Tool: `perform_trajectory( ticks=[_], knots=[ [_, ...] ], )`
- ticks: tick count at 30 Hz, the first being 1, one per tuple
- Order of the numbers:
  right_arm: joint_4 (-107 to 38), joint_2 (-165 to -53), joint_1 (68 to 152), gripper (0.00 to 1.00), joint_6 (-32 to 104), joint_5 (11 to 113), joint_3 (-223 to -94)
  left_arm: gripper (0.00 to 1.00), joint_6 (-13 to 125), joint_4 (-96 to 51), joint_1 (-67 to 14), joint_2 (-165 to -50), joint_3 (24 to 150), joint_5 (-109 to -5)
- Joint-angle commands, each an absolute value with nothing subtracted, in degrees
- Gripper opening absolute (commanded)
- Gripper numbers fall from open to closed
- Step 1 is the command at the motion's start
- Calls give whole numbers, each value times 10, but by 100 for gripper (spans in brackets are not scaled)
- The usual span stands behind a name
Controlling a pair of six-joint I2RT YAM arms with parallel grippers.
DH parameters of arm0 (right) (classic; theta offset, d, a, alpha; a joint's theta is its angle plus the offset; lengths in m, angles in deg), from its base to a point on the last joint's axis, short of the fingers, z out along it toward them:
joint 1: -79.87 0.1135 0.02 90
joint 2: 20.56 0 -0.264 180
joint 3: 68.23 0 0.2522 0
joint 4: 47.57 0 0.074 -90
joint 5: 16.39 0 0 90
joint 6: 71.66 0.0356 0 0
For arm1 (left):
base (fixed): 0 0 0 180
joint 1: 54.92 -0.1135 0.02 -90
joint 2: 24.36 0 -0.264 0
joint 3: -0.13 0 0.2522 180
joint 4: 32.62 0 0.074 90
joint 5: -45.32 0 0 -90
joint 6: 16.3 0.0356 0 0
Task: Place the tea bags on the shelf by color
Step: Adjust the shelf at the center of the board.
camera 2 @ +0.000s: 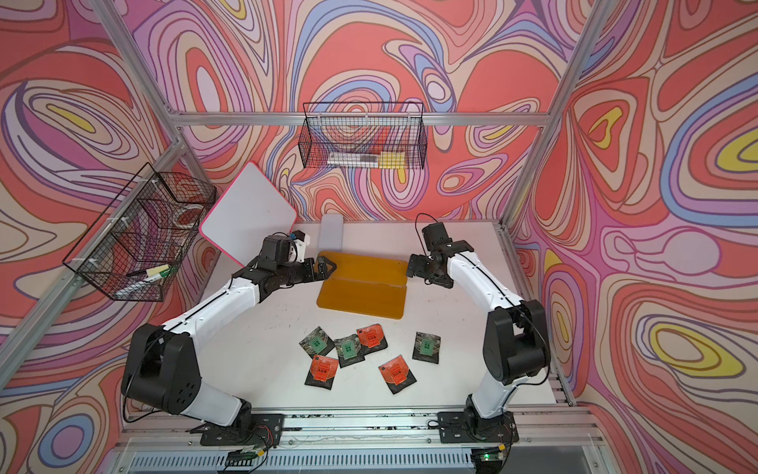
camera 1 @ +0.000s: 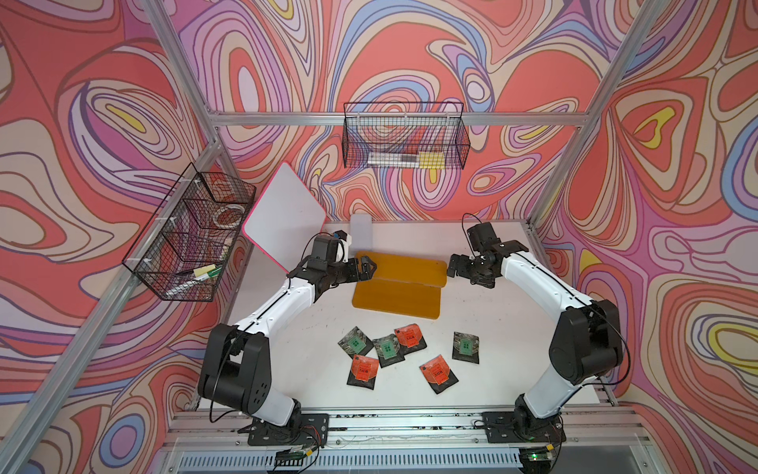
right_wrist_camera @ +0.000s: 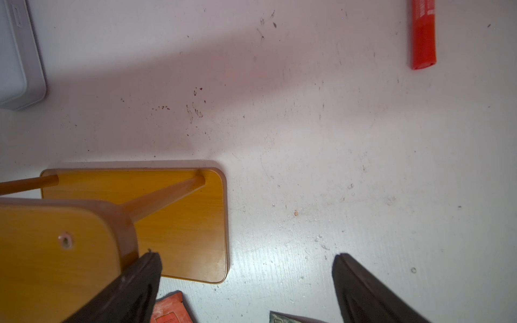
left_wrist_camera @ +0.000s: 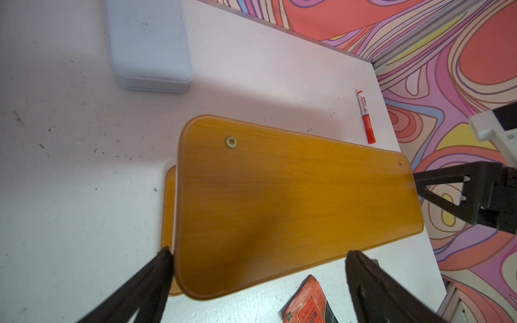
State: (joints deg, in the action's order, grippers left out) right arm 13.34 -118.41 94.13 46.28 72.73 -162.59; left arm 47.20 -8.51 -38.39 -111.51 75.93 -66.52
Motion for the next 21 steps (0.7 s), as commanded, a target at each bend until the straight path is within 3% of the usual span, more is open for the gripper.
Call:
perform_trajectory(
  ticks=[1, 21],
  knots=[
    [110, -1205, 946, 98, 459, 701, -1655, 99, 465, -84, -372, -1094, 748, -682],
    [116, -1267, 944, 98, 440, 721, -1715, 99, 455, -93, -358, -1083, 737, -689]
  ],
)
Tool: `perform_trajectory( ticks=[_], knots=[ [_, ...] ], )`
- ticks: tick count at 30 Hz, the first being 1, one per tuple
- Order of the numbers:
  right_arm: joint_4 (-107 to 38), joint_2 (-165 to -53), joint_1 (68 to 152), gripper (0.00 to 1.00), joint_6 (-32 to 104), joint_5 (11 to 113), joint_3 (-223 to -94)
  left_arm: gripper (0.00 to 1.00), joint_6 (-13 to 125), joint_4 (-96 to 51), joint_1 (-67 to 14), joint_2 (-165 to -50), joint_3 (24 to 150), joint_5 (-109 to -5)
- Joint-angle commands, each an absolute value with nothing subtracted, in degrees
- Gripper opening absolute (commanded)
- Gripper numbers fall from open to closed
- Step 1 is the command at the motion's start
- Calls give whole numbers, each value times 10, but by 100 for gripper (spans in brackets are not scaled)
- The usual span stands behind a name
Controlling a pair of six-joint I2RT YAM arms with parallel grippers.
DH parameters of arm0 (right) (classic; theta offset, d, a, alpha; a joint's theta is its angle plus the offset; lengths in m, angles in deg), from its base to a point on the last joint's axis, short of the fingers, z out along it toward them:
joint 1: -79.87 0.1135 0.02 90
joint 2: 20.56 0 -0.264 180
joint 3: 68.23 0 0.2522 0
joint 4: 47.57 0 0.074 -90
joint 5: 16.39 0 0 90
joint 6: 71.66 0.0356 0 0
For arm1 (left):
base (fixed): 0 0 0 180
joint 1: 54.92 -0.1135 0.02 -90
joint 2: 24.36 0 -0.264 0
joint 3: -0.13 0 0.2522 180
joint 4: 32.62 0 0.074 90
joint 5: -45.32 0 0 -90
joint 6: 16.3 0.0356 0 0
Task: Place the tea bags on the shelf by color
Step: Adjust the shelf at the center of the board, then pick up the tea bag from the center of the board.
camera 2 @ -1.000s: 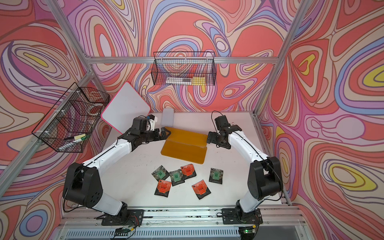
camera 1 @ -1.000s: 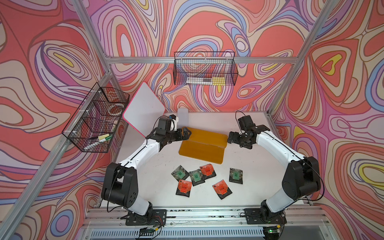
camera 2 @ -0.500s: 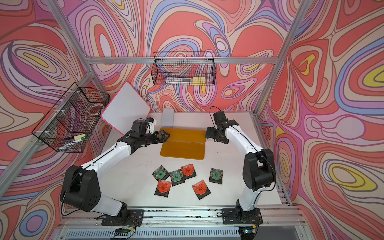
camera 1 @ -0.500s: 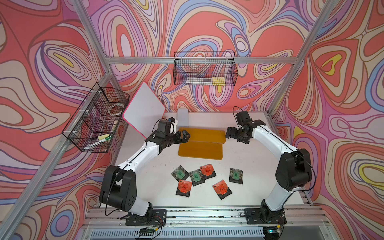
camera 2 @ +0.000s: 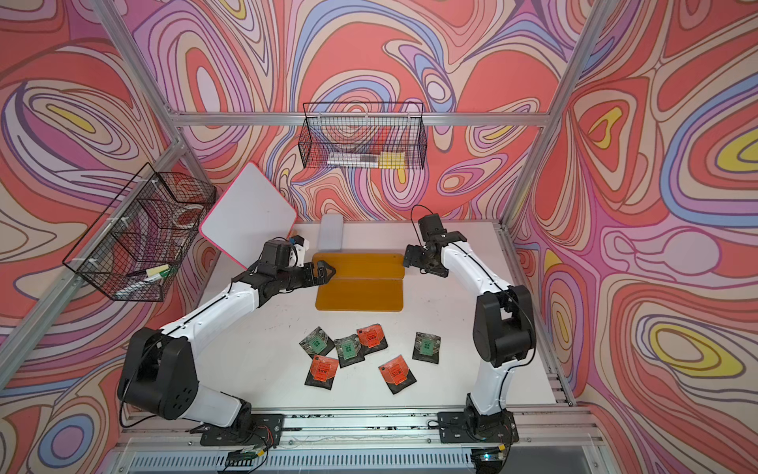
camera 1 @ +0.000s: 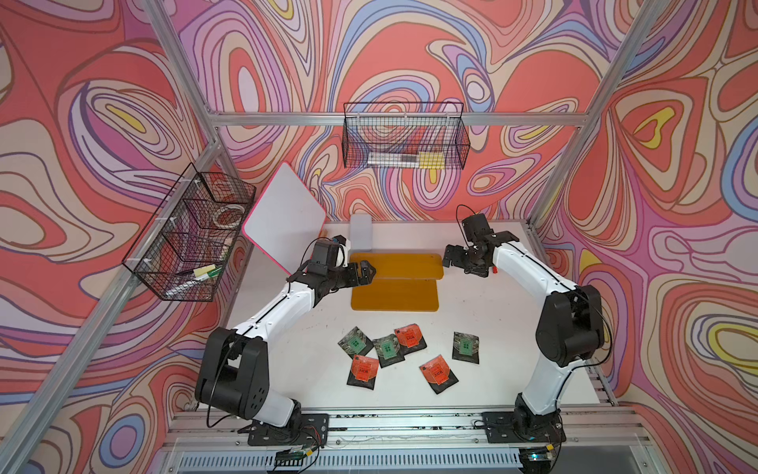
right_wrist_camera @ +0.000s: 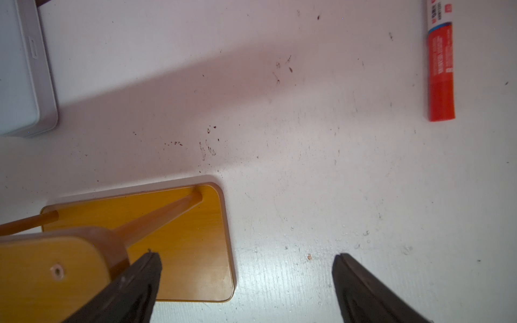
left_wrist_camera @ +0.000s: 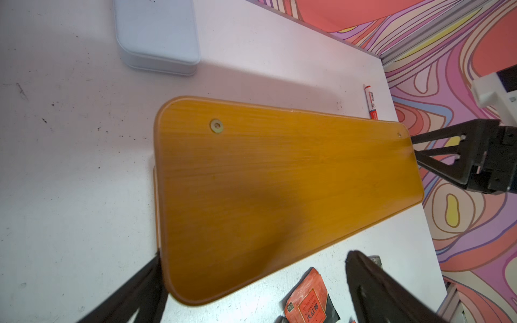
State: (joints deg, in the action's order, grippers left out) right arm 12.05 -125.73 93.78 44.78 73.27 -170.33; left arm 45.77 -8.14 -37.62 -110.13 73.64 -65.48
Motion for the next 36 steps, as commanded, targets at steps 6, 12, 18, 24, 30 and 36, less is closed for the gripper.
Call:
perform_trajectory(
  ticks=[6, 12, 18, 24, 30, 36],
  knots=[
    [117, -1251, 923, 98, 437, 730, -1704, 99, 452, -93, -344, -1076, 734, -675],
    [116, -1200, 903, 98, 431, 741, -1666, 99, 445, -79, -344, -1063, 730, -632],
    [120, -1137, 898, 98, 424, 754, -1598, 99, 429, -64, -344, -1009, 699, -539],
    [133, -1054, 899, 98, 428, 731, -1518, 99, 429, -50, -344, -922, 648, -526],
    [128, -971, 899, 96, 442, 660, -1427, 99, 425, -44, -344, -840, 579, -589],
    [161, -953, 900, 92, 457, 638, -1380, 99, 401, -58, -332, -791, 529, -642]
  ],
)
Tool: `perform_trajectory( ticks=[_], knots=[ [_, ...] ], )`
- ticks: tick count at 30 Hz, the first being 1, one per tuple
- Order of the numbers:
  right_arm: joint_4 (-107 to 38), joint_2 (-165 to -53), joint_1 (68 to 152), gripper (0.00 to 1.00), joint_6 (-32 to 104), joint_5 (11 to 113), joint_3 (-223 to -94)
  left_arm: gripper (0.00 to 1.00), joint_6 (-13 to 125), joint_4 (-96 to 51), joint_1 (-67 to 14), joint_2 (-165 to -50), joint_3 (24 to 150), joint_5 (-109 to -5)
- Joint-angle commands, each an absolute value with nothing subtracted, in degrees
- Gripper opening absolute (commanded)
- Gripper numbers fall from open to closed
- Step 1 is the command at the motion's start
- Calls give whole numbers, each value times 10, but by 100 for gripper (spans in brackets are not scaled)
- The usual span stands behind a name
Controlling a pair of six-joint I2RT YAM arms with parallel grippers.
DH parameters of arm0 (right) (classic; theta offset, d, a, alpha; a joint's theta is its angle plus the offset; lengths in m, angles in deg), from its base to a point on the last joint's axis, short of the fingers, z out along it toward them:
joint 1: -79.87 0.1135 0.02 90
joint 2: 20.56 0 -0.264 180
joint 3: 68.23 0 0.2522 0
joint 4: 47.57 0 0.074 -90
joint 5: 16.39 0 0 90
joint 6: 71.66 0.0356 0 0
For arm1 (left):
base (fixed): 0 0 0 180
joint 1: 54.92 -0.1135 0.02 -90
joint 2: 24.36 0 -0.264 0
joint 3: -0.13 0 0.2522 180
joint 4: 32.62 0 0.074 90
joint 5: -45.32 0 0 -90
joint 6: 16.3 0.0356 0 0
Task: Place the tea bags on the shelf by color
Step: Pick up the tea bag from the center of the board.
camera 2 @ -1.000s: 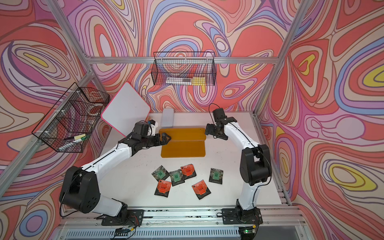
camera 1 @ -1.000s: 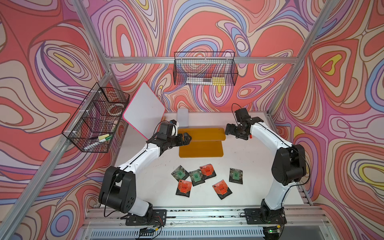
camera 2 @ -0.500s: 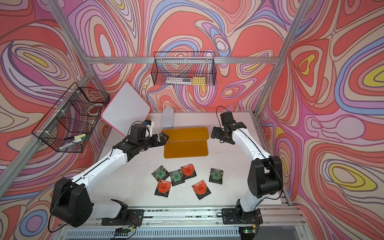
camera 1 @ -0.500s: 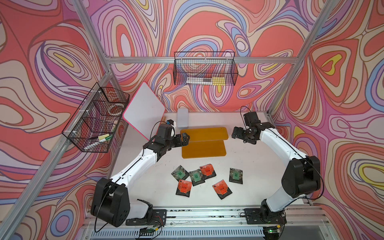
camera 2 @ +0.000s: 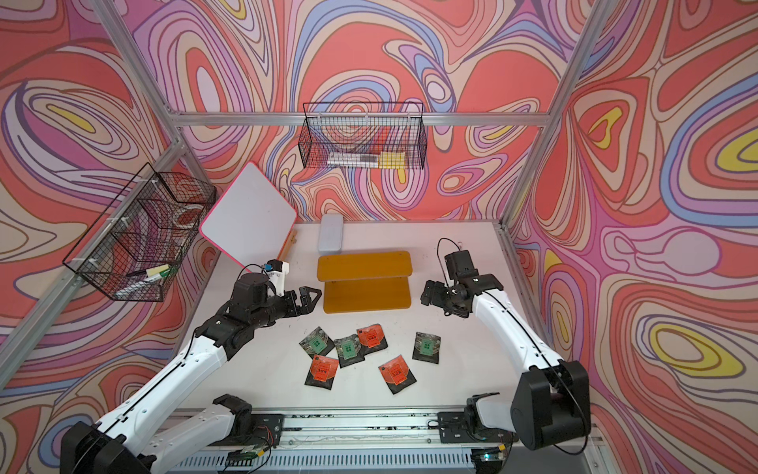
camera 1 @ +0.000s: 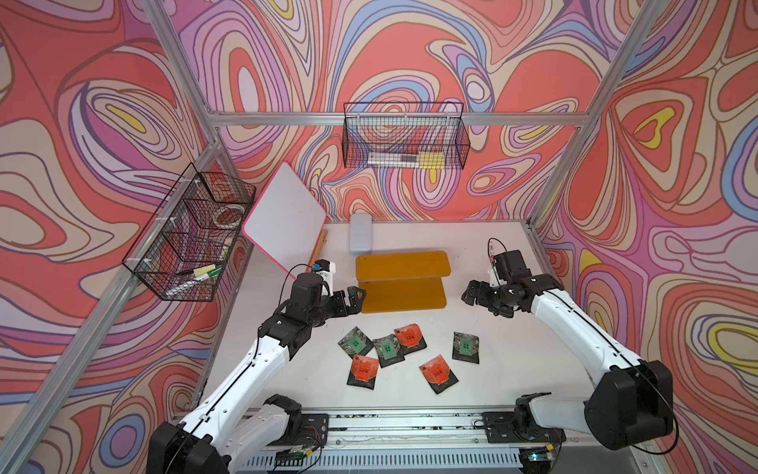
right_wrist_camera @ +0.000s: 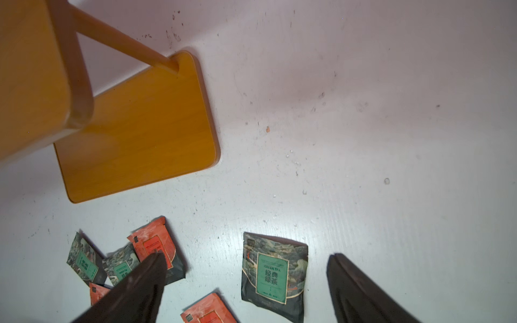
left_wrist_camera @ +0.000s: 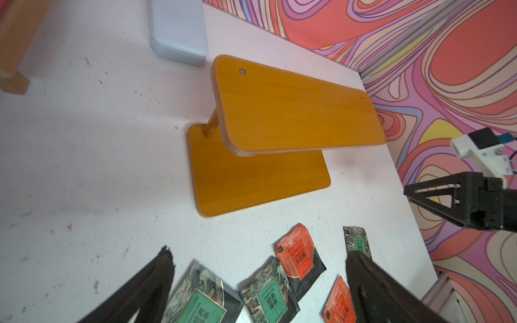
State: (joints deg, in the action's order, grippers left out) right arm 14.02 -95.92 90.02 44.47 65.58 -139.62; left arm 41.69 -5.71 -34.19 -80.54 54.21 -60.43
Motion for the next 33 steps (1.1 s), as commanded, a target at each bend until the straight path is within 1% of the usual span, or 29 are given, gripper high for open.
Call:
perform_trajectory(
  ticks=[1, 8, 11, 13, 15, 23, 33],
  knots=[
    [166, -954, 900, 91, 460, 637, -1373, 99, 398, -58, -324, -787, 525, -641],
    [177, -932, 900, 88, 480, 636, -1320, 99, 377, -89, -248, -790, 498, -606],
    [165, -929, 900, 82, 490, 616, -1297, 99, 365, -121, -223, -792, 478, -589],
    [163, -935, 900, 81, 495, 610, -1287, 99, 360, -135, -212, -793, 470, -578],
    [157, -939, 900, 77, 500, 600, -1277, 99, 356, -140, -208, -796, 467, -579],
    [143, -944, 904, 72, 539, 593, -1248, 99, 359, -142, -203, -809, 466, -585],
    [98, -965, 917, 73, 560, 583, -1212, 99, 351, -149, -198, -808, 460, -584]
  ],
)
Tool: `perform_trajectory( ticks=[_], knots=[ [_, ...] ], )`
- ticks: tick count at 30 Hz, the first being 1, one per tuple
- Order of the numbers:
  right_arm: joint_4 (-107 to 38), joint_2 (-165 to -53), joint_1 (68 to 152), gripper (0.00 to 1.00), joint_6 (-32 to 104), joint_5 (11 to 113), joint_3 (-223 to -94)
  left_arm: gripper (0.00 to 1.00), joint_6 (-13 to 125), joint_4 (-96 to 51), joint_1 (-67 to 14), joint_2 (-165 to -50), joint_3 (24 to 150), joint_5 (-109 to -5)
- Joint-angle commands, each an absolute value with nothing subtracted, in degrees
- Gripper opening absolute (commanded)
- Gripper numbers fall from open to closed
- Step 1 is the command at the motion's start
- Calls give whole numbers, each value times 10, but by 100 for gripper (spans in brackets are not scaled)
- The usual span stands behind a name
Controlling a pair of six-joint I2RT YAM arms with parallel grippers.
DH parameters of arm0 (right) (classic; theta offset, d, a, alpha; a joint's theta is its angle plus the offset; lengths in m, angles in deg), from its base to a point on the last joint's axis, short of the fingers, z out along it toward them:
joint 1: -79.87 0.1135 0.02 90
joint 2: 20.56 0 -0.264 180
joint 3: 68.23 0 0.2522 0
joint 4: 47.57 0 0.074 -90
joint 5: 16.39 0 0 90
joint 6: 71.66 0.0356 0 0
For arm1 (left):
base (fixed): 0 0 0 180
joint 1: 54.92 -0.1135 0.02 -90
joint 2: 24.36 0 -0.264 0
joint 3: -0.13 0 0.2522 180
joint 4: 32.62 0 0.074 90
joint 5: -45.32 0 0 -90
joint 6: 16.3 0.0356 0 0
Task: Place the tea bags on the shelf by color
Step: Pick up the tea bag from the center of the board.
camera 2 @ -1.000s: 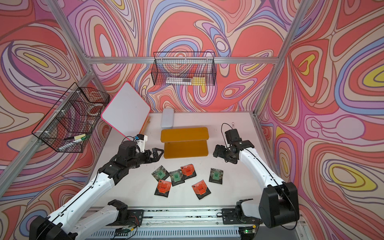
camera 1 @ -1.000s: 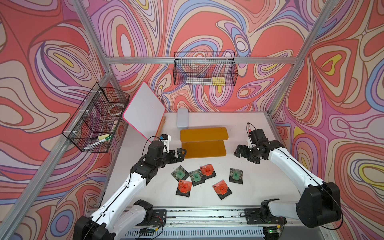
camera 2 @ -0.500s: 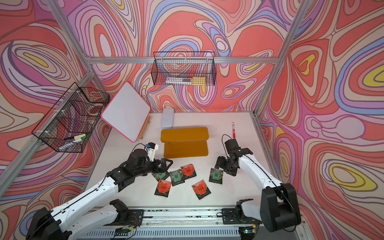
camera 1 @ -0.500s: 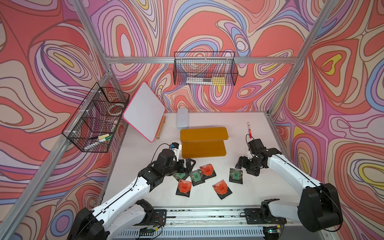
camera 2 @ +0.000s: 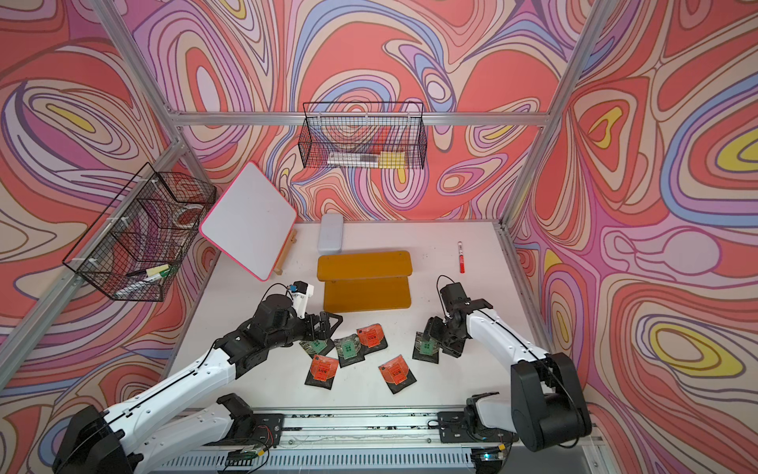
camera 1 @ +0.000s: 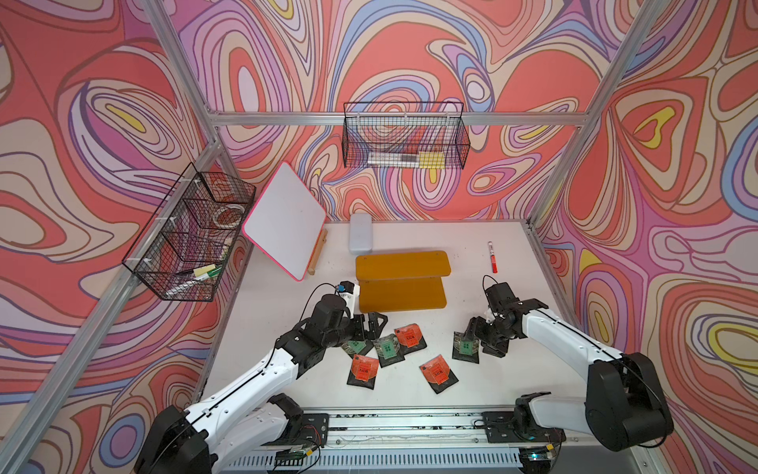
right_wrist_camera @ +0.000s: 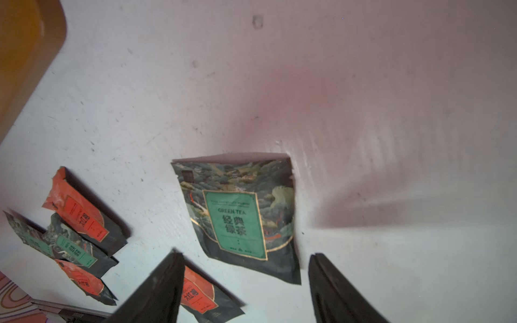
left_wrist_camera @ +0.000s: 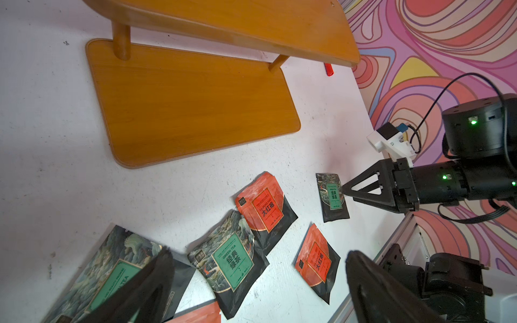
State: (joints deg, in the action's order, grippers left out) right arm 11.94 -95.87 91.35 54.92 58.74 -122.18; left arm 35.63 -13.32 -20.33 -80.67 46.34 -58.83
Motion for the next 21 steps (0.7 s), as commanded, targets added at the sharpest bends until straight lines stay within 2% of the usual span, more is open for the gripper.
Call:
perform_trajectory(
  ticks=[1, 10, 21],
  knots=[
    [94, -969, 918, 73, 561, 582, -1209, 99, 350, -150, -197, -809, 460, -584],
    [50, -987, 925, 69, 554, 555, -1188, 99, 340, -170, -163, -832, 468, -573],
    [-28, -1008, 957, 66, 580, 511, -1193, 98, 326, -223, -97, -914, 497, -552]
  ],
)
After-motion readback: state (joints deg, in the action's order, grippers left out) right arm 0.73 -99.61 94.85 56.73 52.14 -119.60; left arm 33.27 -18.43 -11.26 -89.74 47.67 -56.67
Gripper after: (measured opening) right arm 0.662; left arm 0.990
